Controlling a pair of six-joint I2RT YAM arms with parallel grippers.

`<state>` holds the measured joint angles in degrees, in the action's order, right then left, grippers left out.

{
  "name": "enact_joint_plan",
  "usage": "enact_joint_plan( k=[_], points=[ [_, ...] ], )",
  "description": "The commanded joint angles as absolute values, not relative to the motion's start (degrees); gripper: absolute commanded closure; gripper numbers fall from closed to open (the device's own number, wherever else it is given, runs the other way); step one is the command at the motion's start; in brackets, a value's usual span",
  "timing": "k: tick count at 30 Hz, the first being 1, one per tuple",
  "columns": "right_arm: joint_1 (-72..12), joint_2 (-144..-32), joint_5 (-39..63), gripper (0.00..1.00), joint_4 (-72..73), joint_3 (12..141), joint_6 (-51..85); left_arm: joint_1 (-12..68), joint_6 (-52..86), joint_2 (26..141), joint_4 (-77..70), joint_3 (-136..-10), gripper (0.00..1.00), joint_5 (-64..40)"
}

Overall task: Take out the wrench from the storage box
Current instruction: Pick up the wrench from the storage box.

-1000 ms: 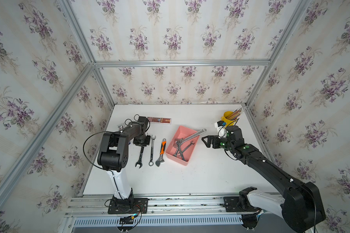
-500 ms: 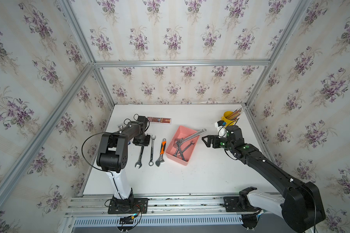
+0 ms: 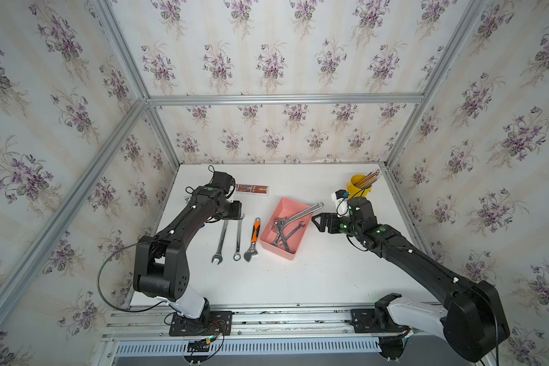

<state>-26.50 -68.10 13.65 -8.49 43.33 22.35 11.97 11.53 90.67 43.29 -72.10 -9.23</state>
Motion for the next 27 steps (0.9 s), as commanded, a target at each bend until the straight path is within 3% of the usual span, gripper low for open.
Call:
enact_joint_plan(
  k=[1, 12, 27],
  points=[
    [-27.8, -68.5, 11.7, 0.05, -9.4, 43.9, 24.3, 15.7, 15.5, 88.8, 44.7, -72.9, 0.41, -11.4],
    [-28.7, -66.8, 7.8, 0.04, -11.3, 43.5, 25.4, 32.2, 29.7, 93.4, 44.2, -76.9, 0.38, -6.4],
    [-28.6, -64.0, 4.9, 0.03, -12.1, 42.2, 26.0, 41.2, 39.2, 107.5, 39.9, -81.0, 0.43, -1.0]
  ],
)
